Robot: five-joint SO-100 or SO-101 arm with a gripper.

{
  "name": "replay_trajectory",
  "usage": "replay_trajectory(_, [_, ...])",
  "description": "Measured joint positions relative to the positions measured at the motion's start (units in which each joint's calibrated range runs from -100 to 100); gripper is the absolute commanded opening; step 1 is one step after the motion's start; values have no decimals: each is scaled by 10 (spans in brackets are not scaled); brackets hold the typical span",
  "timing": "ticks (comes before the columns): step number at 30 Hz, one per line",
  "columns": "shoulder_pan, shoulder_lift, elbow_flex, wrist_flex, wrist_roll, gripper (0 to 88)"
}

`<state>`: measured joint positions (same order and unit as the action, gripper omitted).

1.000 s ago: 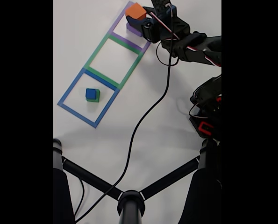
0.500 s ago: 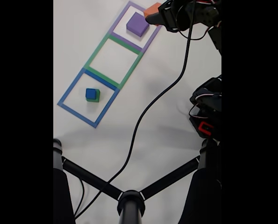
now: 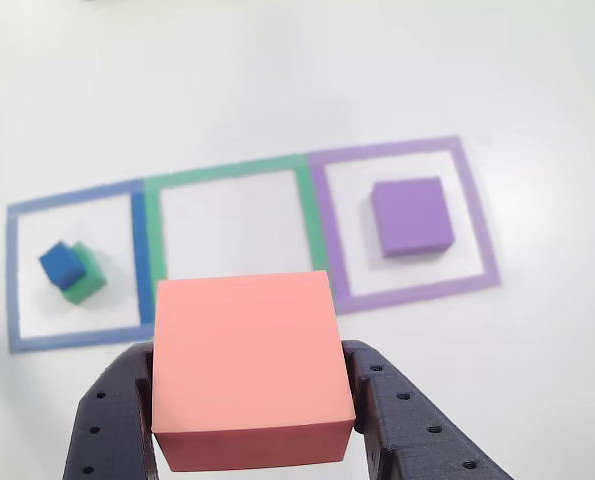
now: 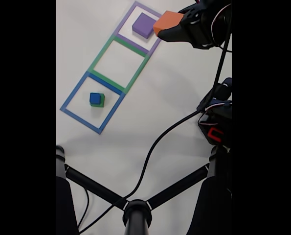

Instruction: Tower of hanoi

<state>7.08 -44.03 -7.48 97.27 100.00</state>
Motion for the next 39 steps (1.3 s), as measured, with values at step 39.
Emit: replay_trajectory(39, [-47,224,936,-1264,-4,118])
